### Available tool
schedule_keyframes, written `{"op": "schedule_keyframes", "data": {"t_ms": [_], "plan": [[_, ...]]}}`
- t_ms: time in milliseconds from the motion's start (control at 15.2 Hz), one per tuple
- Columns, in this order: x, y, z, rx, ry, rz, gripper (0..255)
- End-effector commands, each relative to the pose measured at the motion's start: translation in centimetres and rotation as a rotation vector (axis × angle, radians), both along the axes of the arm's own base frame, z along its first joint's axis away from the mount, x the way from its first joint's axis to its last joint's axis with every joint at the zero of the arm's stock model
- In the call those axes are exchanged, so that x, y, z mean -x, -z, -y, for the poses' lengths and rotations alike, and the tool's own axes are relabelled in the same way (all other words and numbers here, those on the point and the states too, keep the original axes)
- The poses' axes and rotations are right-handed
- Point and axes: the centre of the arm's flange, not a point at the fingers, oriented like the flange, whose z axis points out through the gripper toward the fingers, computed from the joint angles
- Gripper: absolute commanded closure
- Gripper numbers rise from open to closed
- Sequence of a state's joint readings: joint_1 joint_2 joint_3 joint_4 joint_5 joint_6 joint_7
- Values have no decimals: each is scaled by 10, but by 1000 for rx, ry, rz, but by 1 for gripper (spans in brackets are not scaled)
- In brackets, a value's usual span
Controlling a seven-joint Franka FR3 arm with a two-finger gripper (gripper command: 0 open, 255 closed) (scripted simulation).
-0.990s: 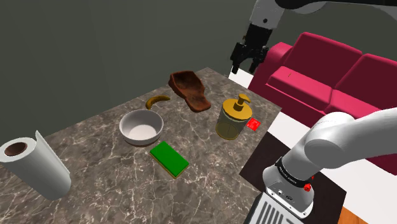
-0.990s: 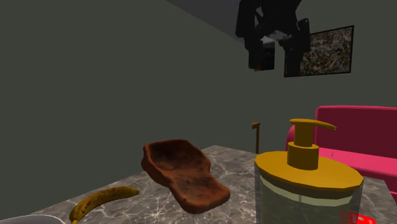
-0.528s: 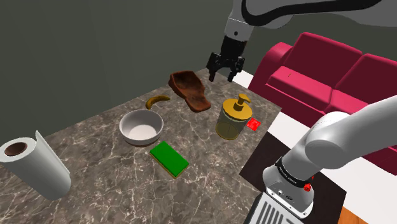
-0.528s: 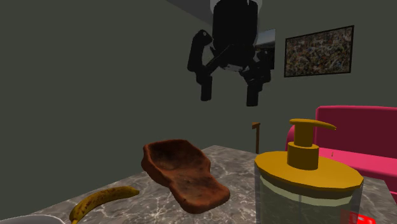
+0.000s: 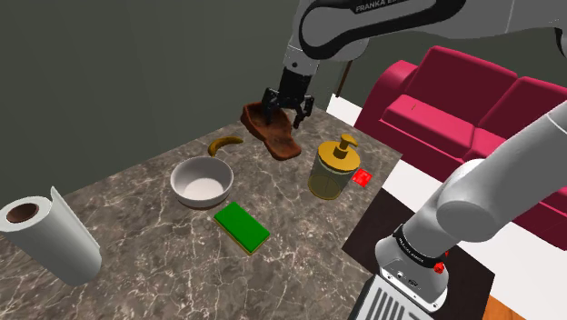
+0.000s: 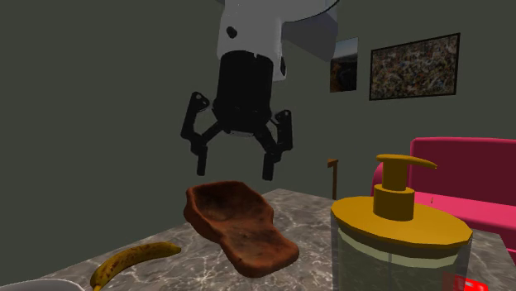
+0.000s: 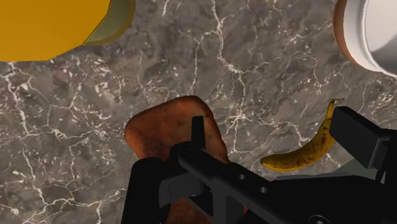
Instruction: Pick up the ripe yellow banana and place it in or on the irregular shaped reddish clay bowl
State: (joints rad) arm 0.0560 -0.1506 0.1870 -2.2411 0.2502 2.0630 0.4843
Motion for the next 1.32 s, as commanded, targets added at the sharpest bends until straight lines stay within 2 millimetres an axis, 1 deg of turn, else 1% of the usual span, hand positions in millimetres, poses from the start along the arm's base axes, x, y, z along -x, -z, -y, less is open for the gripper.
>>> {"op": "schedule_keyframes", "data": {"t_ms": [0,594,1056,1254], "plan": [[-19,13,-16,-11,20,-2,0],[-96,77,-72,-56,106,-14,0],[-158,125,-111,-90,171,-23,0],[-157,140,-116,-90,171,-23,0]]}}
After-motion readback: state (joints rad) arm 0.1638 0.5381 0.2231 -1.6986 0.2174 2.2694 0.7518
